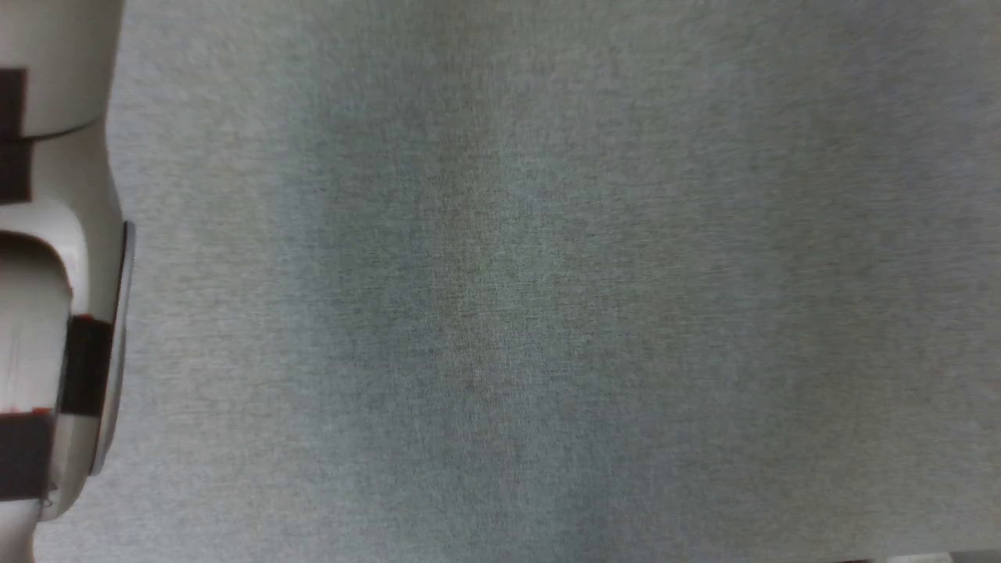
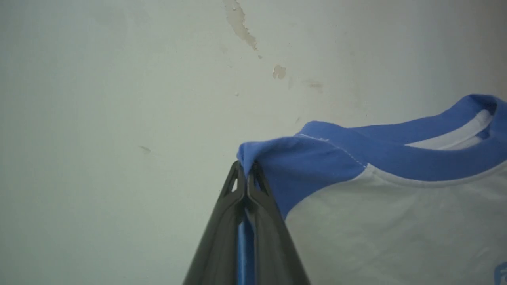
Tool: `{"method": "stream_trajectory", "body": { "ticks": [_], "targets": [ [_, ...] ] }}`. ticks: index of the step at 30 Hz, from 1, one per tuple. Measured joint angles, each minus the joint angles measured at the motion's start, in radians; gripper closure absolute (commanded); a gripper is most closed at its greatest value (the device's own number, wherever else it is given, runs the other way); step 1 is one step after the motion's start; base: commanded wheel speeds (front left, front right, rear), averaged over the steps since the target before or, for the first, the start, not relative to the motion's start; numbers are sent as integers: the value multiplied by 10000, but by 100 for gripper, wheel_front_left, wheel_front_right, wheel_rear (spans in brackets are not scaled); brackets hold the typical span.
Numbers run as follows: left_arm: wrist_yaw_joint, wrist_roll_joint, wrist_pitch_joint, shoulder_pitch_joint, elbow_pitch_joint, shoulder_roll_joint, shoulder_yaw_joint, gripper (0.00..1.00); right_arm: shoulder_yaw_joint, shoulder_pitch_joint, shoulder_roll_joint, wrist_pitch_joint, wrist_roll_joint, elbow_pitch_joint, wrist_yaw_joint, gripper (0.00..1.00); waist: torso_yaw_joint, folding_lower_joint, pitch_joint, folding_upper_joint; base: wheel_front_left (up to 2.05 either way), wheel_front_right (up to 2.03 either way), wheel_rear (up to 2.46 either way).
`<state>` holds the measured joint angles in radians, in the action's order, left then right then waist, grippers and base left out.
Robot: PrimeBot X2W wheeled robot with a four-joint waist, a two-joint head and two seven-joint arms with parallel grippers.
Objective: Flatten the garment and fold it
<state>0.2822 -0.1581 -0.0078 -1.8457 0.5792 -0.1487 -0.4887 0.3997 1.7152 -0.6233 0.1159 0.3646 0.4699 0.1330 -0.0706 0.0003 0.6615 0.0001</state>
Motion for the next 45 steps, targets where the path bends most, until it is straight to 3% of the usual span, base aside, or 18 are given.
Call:
{"method": "stream_trajectory", "body": {
  "ticks": [10,16,21,25,30,37,41,45],
  "targets": [
    [-614,-2,-999,1498,-453,-209,-709,100,1578,-744,-949,-1676,723,-253,0,100,57,2,1369,0,0,0,0],
    [-746,-174,-571,3146,-2541,-769,-995,100,2253,-2268,-1927,-2265,1956,-1666,0,100,82,-3,1118,0,0,0,0],
    [-180,-245,282,5382,-5237,-1511,-1208,100,1929,-4337,-2832,-2625,2863,-2968,0,100,80,-5,575,0,0,0,0],
    [397,-217,1057,7686,-7024,-2153,-1678,100,1346,-6562,-3118,-2830,3099,-3649,-2,100,86,-5,80,0,0,0,0],
    [1193,25,1630,10091,-8473,-2723,-2337,100,564,-9029,-2905,-2884,3032,-4215,-2,100,71,-6,-576,0,0,0,0],
    [2048,-347,1847,12994,-9206,-3346,-2840,100,-401,-12161,-1751,-2669,2556,-4838,-2,100,28,-5,-1551,0,0,0,0],
    [2209,-1007,1824,14547,-9185,-3639,-3114,100,-874,-13680,-1185,-2318,2236,-4997,-2,100,25,-5,-2140,0,0,0,0],
    [2094,-2090,1749,15916,-9012,-3730,-3402,100,-1195,-15224,-828,-1833,1887,-5189,-2,100,58,-5,-2856,0,0,0,0]
  ]
}}
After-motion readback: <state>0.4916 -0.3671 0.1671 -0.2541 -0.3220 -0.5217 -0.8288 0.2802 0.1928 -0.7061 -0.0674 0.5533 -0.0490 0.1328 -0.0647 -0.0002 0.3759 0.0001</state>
